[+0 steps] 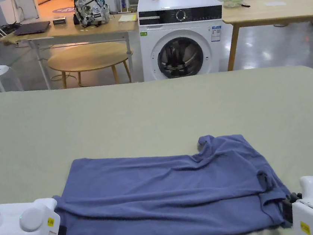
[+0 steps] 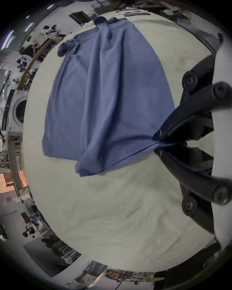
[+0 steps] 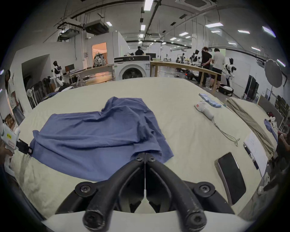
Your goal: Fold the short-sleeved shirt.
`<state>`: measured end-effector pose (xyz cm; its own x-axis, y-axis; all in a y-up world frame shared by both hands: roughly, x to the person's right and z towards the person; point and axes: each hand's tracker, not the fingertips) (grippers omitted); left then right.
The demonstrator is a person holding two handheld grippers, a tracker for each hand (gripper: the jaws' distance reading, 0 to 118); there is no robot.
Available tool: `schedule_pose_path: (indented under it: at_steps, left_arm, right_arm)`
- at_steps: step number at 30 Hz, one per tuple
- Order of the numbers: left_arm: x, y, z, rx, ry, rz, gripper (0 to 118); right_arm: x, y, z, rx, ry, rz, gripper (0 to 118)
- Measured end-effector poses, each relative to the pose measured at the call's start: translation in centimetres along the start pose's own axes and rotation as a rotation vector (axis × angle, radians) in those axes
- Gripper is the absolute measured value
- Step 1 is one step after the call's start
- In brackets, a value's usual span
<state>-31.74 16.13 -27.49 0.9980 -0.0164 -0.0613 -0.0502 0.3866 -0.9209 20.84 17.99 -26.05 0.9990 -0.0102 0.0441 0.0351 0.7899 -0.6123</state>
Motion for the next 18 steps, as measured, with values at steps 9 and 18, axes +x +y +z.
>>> schedule_pose_path:
  at_steps: [9, 18]
  left_arm:
    - [-1.5, -2.3, 3.3, 0.122, -0.057, 0.070, 0]
    - [-1.7, -2.4, 2.2, 0.114, -0.057, 0.080, 0]
  right_arm:
    - [2.9, 1.8, -4.3, -0.170, 0.060, 0.021, 63]
    - [0.1, 0.8, -11.2, -0.391, 0.041, 0.134, 67]
